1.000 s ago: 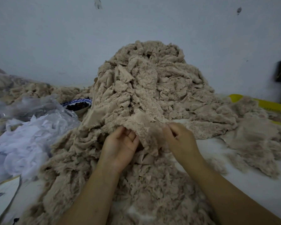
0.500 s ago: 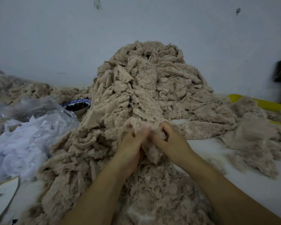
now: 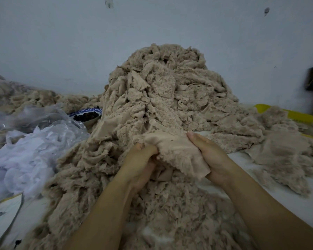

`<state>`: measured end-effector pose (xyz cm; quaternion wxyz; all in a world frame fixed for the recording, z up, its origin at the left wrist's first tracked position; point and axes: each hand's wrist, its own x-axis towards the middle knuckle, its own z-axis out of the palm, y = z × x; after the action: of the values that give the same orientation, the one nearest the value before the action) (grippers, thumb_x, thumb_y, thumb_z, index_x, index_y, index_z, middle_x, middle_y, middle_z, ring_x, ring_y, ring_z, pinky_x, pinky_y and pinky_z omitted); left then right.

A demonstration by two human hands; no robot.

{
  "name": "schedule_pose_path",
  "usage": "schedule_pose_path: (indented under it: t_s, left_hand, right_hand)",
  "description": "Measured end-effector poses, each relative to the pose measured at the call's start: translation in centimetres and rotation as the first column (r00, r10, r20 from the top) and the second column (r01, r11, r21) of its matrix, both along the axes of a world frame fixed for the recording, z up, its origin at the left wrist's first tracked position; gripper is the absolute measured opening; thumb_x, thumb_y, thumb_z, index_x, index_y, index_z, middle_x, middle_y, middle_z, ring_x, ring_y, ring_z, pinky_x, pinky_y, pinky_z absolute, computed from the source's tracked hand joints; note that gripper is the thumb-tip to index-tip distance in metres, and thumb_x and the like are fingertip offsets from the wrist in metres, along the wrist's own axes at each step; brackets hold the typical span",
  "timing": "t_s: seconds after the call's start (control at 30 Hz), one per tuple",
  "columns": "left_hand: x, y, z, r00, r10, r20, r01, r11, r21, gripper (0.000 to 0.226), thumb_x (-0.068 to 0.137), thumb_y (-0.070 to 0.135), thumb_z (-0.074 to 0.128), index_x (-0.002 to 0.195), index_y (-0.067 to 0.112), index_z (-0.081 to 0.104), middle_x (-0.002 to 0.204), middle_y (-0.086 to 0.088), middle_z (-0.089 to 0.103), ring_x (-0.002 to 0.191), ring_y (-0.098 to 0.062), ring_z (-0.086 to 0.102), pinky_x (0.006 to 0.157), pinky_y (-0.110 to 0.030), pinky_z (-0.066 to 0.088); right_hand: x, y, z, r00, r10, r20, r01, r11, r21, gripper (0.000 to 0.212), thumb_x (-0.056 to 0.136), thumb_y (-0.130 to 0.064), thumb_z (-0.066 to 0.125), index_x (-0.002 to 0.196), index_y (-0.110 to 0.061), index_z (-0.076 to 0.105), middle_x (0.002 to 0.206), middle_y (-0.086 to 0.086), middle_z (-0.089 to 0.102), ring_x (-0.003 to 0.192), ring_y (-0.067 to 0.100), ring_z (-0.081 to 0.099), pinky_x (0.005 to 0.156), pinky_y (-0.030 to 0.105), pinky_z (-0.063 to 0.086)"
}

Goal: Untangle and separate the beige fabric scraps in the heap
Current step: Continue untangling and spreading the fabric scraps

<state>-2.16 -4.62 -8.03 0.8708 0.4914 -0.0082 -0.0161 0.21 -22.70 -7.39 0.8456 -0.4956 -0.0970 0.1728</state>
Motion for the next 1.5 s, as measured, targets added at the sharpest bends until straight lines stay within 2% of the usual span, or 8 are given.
schedule_pose_path:
  t_s: [0.1,0.33,0.47,0.67,0.83,1.03,1.3,1.5]
  left_hand:
    - [0.3,0.3,-0.1,0.997,0.057,-0.059,-0.065,0.987,-0.145,0.025,0.088,-0.018,0.043,0.099,-0.001,0.056,0.073,-0.011,0.062,0.054,-0.01,0.055,0.046,-0.021,0.044]
    - [-0.1,0.6,0.4,1.0,0.02,0.022,-0.015,0.978,-0.206,0.029,0.085,0.036,0.068,0.098,0.011,0.075,0.098,-0.001,0.073,0.075,-0.01,0.066,0.062,-0.022,0.053]
    - [-0.1,0.0,0.3,0.987,0.124,0.099,-0.114,0.988,-0.101,0.033,0.083,0.023,0.069,0.111,0.004,0.069,0.102,-0.007,0.075,0.091,-0.017,0.072,0.067,-0.024,0.056]
    - [-0.8,-0.8,-0.8,0.952,0.174,0.252,-0.287,0.795,0.534,0.023,0.097,0.029,0.063,0.083,0.02,0.078,0.084,0.002,0.078,0.08,-0.013,0.075,0.063,-0.02,0.055]
    - [-1.2,-1.8,-1.5,0.906,-0.13,0.402,-0.257,0.585,0.769,0.029,0.086,0.039,0.051,0.086,0.014,0.065,0.076,-0.013,0.067,0.068,-0.027,0.062,0.063,-0.045,0.053]
    - [-1.0,-2.2,-1.7,0.963,0.034,0.266,-0.191,0.783,0.592,0.04,0.086,0.069,0.053,0.104,0.04,0.074,0.104,0.011,0.076,0.1,-0.005,0.07,0.089,-0.036,0.058]
    - [-0.9,-2.1,-1.7,0.934,0.209,0.289,-0.314,0.866,0.389,0.019,0.083,0.066,0.057,0.086,0.056,0.073,0.09,0.018,0.076,0.087,-0.002,0.073,0.066,-0.023,0.059]
    - [-0.5,-1.3,-1.6,0.915,0.224,0.336,-0.346,0.862,0.37,0.011,0.082,0.057,0.062,0.086,0.063,0.071,0.095,0.027,0.073,0.091,0.007,0.069,0.068,-0.009,0.053]
  right_hand:
    - [0.2,-0.1,0.2,1.0,-0.016,-0.008,0.017,0.999,0.046,0.022,0.084,-0.03,0.066,0.095,-0.01,0.065,0.084,0.008,0.07,0.069,0.017,0.068,0.06,0.026,0.056]
    - [0.4,-0.2,0.1,0.999,-0.028,0.029,0.026,0.997,0.075,0.016,0.084,-0.028,0.064,0.088,-0.013,0.065,0.077,0.002,0.069,0.065,0.013,0.066,0.058,0.023,0.056]
    - [0.5,-0.2,-0.2,0.993,-0.08,0.083,0.081,0.997,-0.005,0.02,0.081,-0.032,0.065,0.088,-0.013,0.069,0.077,0.002,0.07,0.063,0.01,0.065,0.055,0.021,0.053]
    - [-0.2,1.0,-0.8,0.905,-0.175,0.388,0.315,0.888,-0.335,0.046,0.077,-0.064,0.053,0.095,-0.026,0.071,0.082,-0.019,0.071,0.079,-0.004,0.066,0.066,0.011,0.048]
    - [-0.2,1.9,-1.2,0.83,-0.087,0.55,0.391,0.795,-0.464,0.016,0.099,-0.037,0.056,0.085,-0.035,0.064,0.074,-0.026,0.065,0.066,-0.009,0.058,0.056,0.01,0.045]
    - [-0.2,1.8,-1.3,0.789,-0.092,0.608,0.441,0.774,-0.455,0.026,0.102,-0.034,0.05,0.08,-0.039,0.063,0.074,-0.015,0.067,0.067,0.006,0.062,0.059,0.02,0.049]
    - [2.2,-0.8,-1.7,0.669,-0.531,0.521,0.743,0.483,-0.463,0.035,0.106,-0.038,0.038,0.076,-0.025,0.05,0.075,-0.004,0.054,0.067,0.007,0.049,0.056,0.026,0.034]
    - [1.5,-0.7,-1.1,0.726,-0.377,0.576,0.656,0.632,-0.412,0.013,0.095,-0.025,0.061,0.094,-0.034,0.053,0.108,-0.005,0.052,0.091,0.005,0.053,0.079,0.027,0.046]
